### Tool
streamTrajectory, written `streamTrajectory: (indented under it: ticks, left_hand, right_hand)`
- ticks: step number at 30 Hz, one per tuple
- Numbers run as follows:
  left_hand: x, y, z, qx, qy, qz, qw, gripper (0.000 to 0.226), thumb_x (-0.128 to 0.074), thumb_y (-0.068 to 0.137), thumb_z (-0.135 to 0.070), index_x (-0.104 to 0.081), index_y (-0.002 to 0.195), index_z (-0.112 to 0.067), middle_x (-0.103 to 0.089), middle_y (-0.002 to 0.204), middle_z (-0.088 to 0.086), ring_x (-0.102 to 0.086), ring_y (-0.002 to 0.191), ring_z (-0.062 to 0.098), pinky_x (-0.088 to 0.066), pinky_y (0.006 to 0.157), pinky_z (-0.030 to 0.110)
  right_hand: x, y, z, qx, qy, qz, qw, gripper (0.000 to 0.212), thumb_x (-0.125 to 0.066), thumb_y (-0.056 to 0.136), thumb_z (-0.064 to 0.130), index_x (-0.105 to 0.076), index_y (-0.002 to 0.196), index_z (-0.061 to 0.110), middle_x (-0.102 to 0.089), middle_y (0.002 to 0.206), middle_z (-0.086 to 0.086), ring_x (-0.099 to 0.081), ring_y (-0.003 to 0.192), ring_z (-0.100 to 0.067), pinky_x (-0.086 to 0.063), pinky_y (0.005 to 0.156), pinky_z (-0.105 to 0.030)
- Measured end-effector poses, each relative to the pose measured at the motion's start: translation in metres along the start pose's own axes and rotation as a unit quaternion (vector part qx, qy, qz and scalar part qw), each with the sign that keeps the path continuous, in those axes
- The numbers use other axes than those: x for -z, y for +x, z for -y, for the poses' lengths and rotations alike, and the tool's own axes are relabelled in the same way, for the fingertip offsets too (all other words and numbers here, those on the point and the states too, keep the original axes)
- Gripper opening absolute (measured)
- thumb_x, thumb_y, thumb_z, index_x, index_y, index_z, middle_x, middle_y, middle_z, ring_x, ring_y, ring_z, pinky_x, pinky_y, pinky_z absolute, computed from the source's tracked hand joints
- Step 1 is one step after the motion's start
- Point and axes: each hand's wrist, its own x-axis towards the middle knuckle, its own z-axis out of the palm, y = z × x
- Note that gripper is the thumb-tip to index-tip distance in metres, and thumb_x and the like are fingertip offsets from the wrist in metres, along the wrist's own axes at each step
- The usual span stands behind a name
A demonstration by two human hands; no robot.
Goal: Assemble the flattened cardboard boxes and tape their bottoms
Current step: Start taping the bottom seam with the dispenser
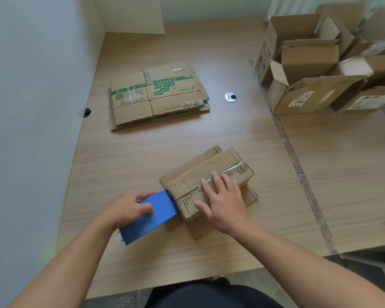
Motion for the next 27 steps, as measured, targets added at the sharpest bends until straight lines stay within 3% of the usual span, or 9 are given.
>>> streamTrajectory:
  ticks: [7, 9, 11, 14, 17, 20, 23, 27]
  left_hand:
    - [-0.041, -0.004, -0.033, 0.039, 0.143, -0.148, 0.978, 0.024, -0.047, 0.076, -0.036, -0.055, 0.098, -0.033, -0.066, 0.092, -0.006, -0.061, 0.082, 0.022, -0.051, 0.07, 0.032]
    - [-0.045, -0.006, -0.034, 0.04, 0.135, -0.152, 0.978, 0.027, -0.046, 0.076, -0.035, -0.055, 0.102, -0.035, -0.066, 0.093, -0.006, -0.061, 0.083, 0.023, -0.052, 0.07, 0.033]
    - [-0.043, -0.008, -0.027, 0.039, 0.128, -0.148, 0.98, 0.043, -0.047, 0.077, -0.036, -0.054, 0.119, -0.046, -0.068, 0.103, -0.007, -0.062, 0.089, 0.023, -0.052, 0.071, 0.033]
    - [-0.041, -0.014, -0.014, 0.029, 0.13, -0.159, 0.978, 0.062, -0.048, 0.085, -0.04, -0.035, 0.143, -0.056, -0.065, 0.122, -0.009, -0.061, 0.1, 0.021, -0.05, 0.074, 0.032]
    - [-0.037, -0.017, 0.001, 0.006, 0.137, -0.198, 0.971, 0.061, -0.046, 0.093, -0.044, -0.022, 0.148, -0.057, -0.065, 0.119, -0.007, -0.06, 0.1, 0.021, -0.05, 0.073, 0.034]
    - [-0.038, -0.023, 0.014, -0.049, 0.159, -0.244, 0.955, 0.063, -0.048, 0.097, -0.045, -0.015, 0.149, -0.059, -0.064, 0.116, -0.009, -0.061, 0.098, 0.022, -0.049, 0.068, 0.035]
    - [-0.04, -0.032, 0.017, -0.161, 0.156, -0.295, 0.929, 0.062, -0.056, 0.095, -0.039, -0.028, 0.149, -0.052, -0.065, 0.109, -0.012, -0.063, 0.086, 0.022, -0.046, 0.059, 0.032]
    - [-0.041, -0.038, 0.014, -0.322, 0.203, -0.315, 0.869, 0.054, -0.046, 0.092, -0.041, -0.035, 0.145, -0.04, -0.065, 0.084, -0.005, -0.058, 0.063, 0.025, -0.049, 0.047, 0.034]
  right_hand:
    - [-0.011, 0.001, 0.017, -0.029, -0.036, 0.025, 0.999, 0.107, -0.017, 0.081, 0.087, 0.003, 0.159, 0.017, 0.014, 0.164, -0.02, 0.019, 0.149, -0.043, 0.009, 0.118, -0.062]
    - [-0.01, 0.003, 0.018, -0.034, -0.034, 0.025, 0.999, 0.118, -0.015, 0.073, 0.093, 0.005, 0.159, 0.015, 0.016, 0.163, -0.023, 0.021, 0.148, -0.045, 0.01, 0.117, -0.063]
    - [-0.006, 0.005, 0.014, -0.029, -0.034, 0.028, 0.999, 0.119, -0.023, 0.074, 0.093, 0.005, 0.159, 0.015, 0.016, 0.163, -0.023, 0.021, 0.148, -0.045, 0.009, 0.117, -0.064]
    - [0.003, 0.012, 0.005, -0.015, -0.028, 0.034, 0.999, 0.113, -0.04, 0.08, 0.082, 0.005, 0.159, 0.016, 0.017, 0.163, -0.021, 0.02, 0.149, -0.042, 0.008, 0.118, -0.062]
    - [0.012, 0.015, -0.007, 0.013, -0.016, 0.051, 0.998, 0.105, -0.049, 0.083, 0.067, 0.004, 0.159, 0.019, 0.019, 0.164, -0.016, 0.021, 0.15, -0.034, 0.002, 0.12, -0.059]
    - [0.016, 0.015, -0.024, 0.059, -0.011, 0.078, 0.995, 0.099, -0.054, 0.086, 0.059, 0.003, 0.159, 0.026, 0.022, 0.165, -0.007, 0.02, 0.151, -0.026, 0.0, 0.122, -0.052]
    - [0.023, 0.016, -0.04, 0.102, -0.012, 0.092, 0.99, 0.089, -0.057, 0.087, 0.042, -0.005, 0.159, 0.033, 0.016, 0.167, 0.002, 0.019, 0.152, -0.023, 0.001, 0.122, -0.05]
    - [0.039, 0.013, -0.055, 0.11, -0.016, 0.104, 0.988, 0.077, -0.053, 0.091, 0.024, -0.017, 0.157, 0.038, 0.003, 0.168, 0.007, 0.016, 0.153, -0.025, 0.0, 0.123, -0.05]
